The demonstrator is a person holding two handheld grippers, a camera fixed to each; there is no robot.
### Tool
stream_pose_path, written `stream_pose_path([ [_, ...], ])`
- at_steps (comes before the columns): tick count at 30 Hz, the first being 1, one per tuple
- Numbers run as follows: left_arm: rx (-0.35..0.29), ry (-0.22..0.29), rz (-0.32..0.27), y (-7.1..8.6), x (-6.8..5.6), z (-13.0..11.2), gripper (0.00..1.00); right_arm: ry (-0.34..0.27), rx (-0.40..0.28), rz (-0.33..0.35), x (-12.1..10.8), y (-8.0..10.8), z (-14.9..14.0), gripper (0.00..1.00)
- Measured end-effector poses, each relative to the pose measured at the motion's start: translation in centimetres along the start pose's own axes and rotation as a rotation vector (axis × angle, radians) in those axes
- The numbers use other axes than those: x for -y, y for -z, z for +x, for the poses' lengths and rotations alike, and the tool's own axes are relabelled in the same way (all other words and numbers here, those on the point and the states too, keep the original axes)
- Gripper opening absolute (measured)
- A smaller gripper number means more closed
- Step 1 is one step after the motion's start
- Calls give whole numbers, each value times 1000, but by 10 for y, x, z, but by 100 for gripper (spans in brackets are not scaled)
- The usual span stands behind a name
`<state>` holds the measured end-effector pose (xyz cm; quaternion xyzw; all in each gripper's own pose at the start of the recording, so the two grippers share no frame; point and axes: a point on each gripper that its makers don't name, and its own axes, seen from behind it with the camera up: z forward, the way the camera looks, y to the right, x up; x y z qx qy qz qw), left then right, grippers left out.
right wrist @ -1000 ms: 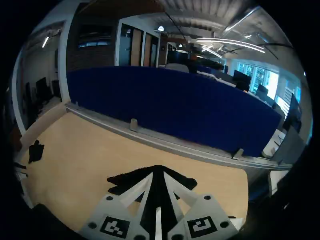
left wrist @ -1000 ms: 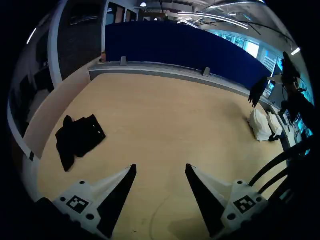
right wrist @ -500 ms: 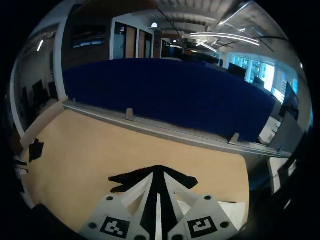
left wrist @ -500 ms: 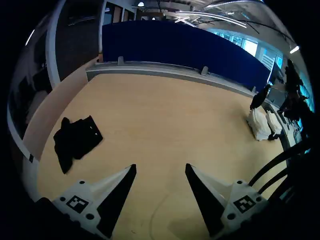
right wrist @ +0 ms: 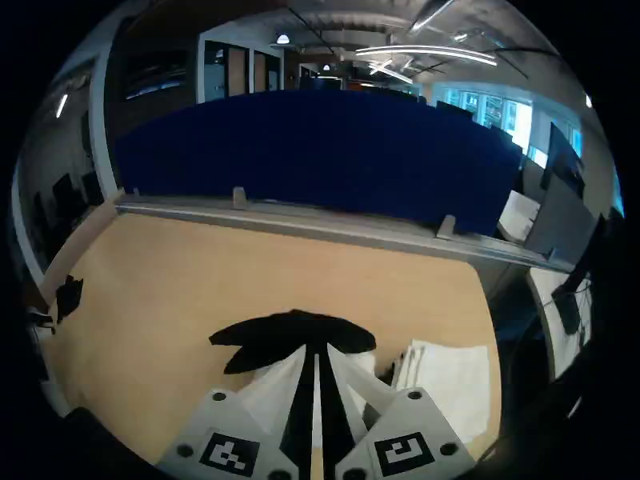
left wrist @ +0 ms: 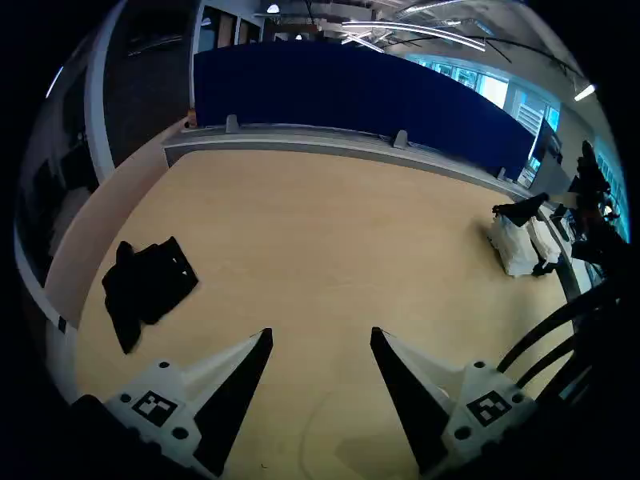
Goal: Fold towel
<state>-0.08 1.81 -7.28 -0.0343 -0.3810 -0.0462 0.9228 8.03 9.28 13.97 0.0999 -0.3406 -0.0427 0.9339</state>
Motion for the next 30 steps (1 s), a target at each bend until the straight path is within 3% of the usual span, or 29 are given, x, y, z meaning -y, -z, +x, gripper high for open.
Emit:
stream_pose_path([
  [14,8,-15,-6,0,-6,0,91,-81,145,-52,-19,1,-105,3],
  [30,10,-25,-5,4,-12,-3,91,-156,253,-100,-24,-23,-159,3],
])
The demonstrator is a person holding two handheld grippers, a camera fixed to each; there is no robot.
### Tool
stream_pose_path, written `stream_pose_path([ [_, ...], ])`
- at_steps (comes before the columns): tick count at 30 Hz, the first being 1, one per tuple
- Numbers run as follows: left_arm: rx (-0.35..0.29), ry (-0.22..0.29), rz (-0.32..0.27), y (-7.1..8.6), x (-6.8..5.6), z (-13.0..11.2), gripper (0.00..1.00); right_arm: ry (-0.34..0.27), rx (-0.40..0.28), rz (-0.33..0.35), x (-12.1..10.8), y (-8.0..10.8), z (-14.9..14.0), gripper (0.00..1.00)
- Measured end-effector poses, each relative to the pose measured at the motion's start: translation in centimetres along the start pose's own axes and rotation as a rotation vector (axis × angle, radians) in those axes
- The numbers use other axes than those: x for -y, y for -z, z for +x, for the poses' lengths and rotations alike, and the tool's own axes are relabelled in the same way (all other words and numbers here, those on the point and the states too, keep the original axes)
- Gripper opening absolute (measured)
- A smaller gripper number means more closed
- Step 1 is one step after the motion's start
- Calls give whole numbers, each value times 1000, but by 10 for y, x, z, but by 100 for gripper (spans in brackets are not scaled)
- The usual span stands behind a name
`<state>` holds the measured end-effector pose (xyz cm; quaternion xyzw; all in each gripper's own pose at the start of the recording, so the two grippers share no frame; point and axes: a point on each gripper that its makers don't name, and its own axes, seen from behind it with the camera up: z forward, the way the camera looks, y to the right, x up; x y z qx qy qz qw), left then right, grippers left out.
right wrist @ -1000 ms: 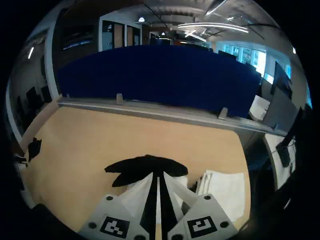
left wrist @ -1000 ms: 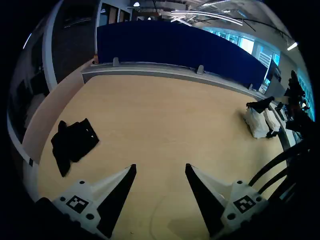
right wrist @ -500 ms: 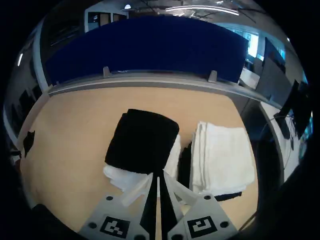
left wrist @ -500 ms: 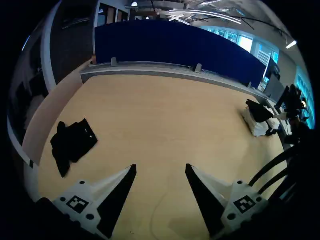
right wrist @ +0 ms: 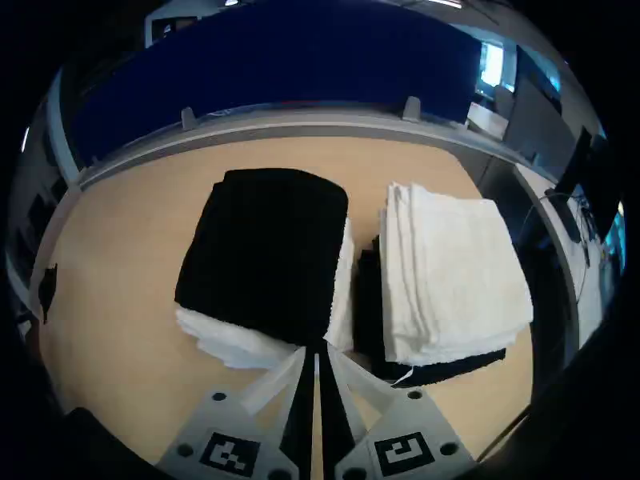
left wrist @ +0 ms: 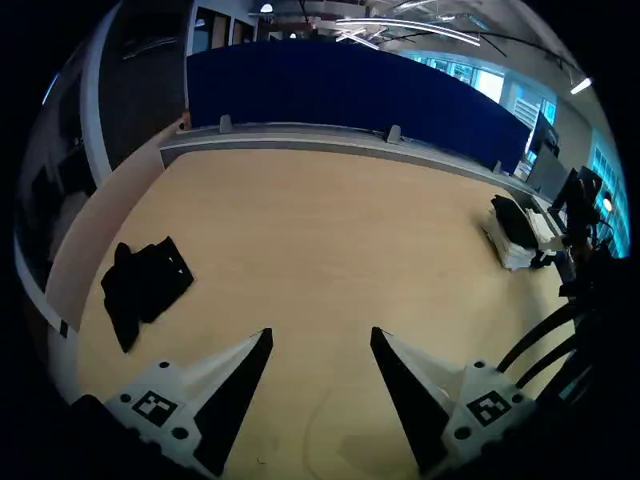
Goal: Fold towel
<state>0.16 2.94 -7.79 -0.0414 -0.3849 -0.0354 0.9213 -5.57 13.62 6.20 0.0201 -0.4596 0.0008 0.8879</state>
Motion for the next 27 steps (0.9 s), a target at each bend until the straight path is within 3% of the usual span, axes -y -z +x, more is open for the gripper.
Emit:
stream_pose_path([
  [11,0,1,5,2,2,0,91,-14,53,-26,-10,-15,-11,3],
  [27,4,-5,2,-1,-1,0,91,0,64,-50,-12,-20,-15,4],
])
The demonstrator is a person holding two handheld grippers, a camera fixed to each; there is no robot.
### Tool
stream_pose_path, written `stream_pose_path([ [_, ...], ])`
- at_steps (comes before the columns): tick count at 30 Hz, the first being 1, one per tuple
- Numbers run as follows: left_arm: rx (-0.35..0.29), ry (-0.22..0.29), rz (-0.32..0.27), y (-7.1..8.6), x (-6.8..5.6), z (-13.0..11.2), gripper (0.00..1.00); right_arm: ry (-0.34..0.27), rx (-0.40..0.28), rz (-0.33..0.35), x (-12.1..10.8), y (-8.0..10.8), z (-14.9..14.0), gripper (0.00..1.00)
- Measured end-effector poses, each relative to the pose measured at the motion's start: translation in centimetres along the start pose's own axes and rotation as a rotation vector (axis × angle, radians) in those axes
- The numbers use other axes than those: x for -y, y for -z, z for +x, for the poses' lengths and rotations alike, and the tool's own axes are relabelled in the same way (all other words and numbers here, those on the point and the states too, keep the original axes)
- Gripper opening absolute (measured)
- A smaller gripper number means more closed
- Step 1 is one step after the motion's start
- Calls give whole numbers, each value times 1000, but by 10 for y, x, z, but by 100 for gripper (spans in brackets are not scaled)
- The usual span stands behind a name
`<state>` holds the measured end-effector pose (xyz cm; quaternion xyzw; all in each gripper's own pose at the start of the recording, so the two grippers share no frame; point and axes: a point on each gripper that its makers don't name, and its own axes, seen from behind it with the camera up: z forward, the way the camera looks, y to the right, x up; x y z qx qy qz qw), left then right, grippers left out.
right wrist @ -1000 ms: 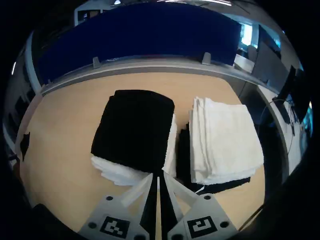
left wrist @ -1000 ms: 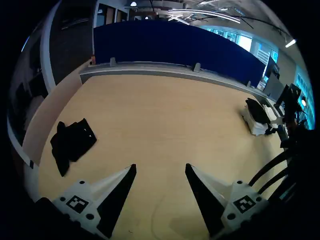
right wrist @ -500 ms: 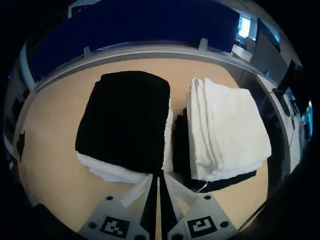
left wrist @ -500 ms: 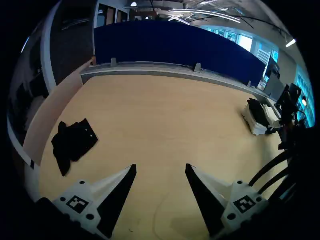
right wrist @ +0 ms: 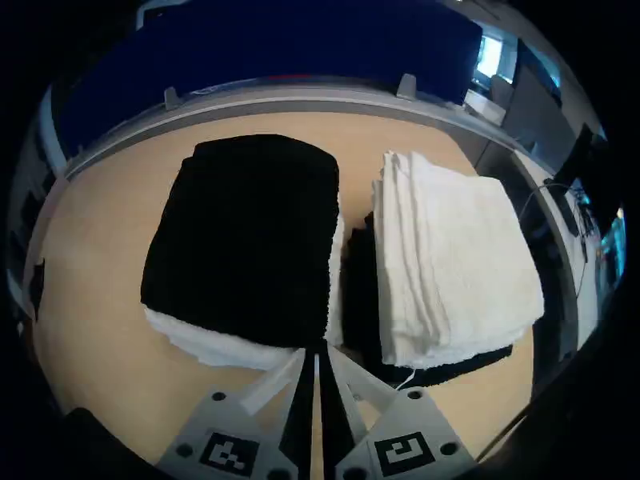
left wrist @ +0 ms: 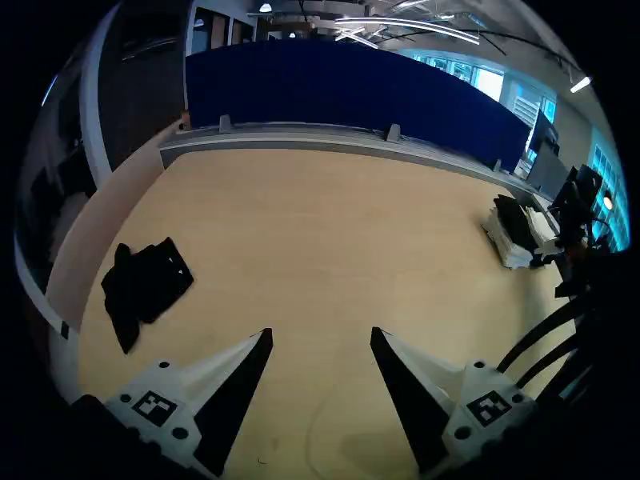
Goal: Fold towel
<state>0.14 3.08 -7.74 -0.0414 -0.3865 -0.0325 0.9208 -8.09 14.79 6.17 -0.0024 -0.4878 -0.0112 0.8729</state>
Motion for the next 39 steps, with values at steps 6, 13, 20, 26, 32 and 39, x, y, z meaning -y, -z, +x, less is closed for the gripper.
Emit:
stream_pose_path([
  [6,0,0,-1,-1,1,1,91,-2,-34,-9,-1,7,3,17],
  [13,-3,0,-4,-2,0,5,91,-17,-98,-32,-4,21,8,50],
  [20,-4,-2,-10,-3,-1,8,91,-23,-149,-44,-6,33,18,60],
  [26,-8,0,-10,-2,1,10,91,-11,-154,-61,-9,38,20,60],
  [32,-9,6,-9,-2,5,10,91,-19,-151,-64,-11,40,17,60],
  [39,-11,2,-10,-2,5,10,91,-31,-150,-63,-12,43,14,60],
])
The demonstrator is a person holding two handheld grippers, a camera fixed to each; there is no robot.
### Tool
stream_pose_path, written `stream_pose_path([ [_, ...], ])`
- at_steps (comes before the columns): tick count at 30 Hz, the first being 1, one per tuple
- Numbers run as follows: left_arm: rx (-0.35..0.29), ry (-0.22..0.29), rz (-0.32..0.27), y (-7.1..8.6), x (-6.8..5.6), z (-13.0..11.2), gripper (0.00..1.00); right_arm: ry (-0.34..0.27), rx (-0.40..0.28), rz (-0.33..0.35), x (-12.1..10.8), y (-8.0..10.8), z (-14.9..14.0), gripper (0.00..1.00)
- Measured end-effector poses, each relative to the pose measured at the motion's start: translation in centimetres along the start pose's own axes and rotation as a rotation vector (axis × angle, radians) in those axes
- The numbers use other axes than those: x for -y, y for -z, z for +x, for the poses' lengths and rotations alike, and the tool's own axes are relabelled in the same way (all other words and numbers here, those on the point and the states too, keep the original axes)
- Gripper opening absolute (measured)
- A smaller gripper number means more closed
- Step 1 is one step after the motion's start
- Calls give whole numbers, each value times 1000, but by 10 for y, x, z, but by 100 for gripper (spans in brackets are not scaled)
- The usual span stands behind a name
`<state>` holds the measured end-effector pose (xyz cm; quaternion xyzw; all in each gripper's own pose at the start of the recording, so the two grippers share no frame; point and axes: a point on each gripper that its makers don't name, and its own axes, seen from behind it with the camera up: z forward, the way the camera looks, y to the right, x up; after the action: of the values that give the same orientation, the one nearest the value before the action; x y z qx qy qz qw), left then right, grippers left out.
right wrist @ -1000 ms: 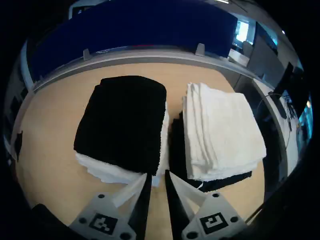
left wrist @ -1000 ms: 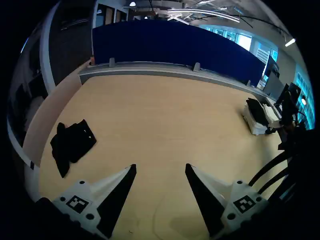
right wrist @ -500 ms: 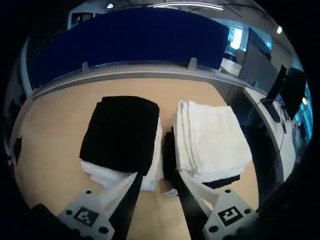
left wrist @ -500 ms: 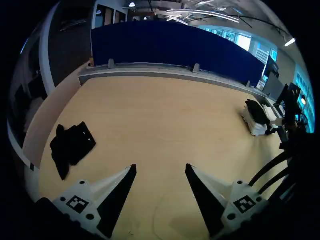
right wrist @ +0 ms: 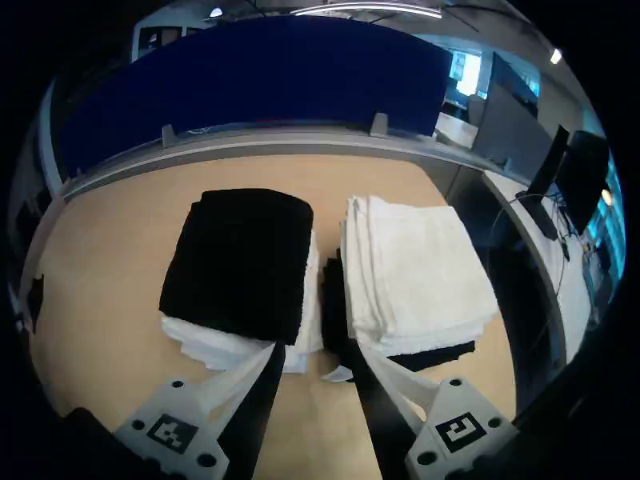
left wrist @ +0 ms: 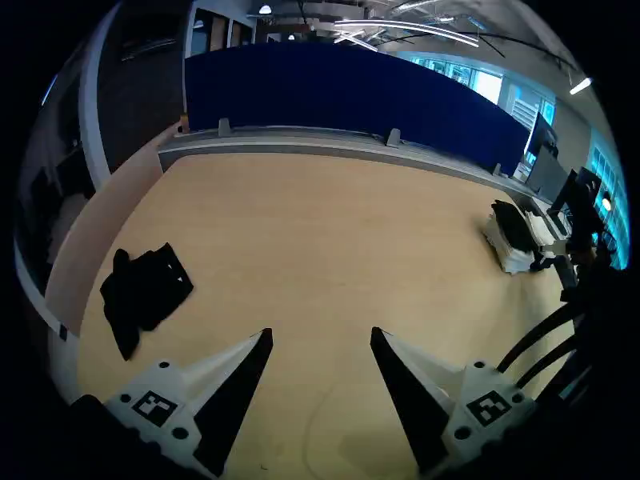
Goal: Fold towel
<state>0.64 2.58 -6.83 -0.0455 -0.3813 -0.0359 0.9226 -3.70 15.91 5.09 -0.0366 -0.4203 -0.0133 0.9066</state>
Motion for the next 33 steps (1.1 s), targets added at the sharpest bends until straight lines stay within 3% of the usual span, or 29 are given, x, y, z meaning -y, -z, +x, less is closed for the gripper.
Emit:
stream_pose_path([
  [15,-2,5,0,2,2,0,91,-13,-31,19,8,1,18,60],
  [29,0,4,9,3,3,-1,91,33,-59,138,85,-22,42,60],
  [33,0,5,17,5,7,-3,91,40,-56,146,96,-29,42,60],
])
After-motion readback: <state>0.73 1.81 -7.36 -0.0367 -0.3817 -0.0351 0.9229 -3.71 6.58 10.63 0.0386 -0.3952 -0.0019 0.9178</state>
